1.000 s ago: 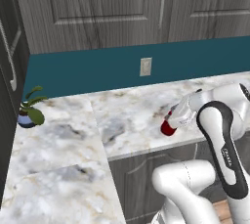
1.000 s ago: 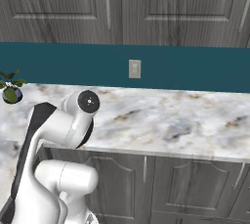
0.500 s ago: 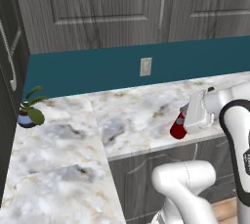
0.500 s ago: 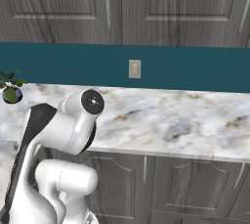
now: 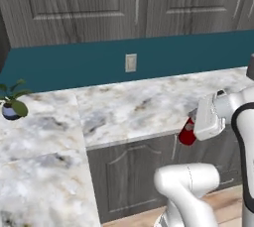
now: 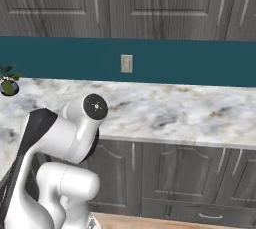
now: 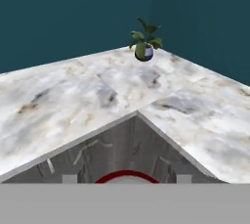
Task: Four empty soda cans are scattered around the kitchen. Gather all the cans and cluster them next to the stove for recycling.
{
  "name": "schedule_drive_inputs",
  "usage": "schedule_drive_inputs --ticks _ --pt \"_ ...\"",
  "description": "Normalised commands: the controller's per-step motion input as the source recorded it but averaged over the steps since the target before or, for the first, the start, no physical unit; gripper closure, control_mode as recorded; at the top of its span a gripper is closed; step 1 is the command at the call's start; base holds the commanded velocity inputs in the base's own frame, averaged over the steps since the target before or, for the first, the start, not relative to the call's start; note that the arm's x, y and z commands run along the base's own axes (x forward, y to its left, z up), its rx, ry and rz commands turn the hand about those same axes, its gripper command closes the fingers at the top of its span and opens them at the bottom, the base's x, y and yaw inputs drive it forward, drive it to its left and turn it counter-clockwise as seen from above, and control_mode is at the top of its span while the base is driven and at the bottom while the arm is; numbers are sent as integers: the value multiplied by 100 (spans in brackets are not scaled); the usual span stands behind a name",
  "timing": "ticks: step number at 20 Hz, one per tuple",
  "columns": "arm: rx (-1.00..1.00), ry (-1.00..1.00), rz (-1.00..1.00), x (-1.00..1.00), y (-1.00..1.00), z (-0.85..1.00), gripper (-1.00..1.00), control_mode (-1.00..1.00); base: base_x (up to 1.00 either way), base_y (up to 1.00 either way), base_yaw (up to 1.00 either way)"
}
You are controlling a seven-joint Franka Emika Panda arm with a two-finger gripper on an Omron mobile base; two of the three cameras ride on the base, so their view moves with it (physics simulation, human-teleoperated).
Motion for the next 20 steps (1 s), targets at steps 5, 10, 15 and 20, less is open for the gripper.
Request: schedule_drive_inputs --ticks 5,10,15,20 --pt "0 0 0 0 0 0 100 100 -49 -93 1" --pt "0 0 0 0 0 0 100 100 -56 -43 29" --pt "0 0 0 0 0 0 100 100 -44 -22 39" --pt "0 0 0 0 0 0 100 100 -36 -13 43"
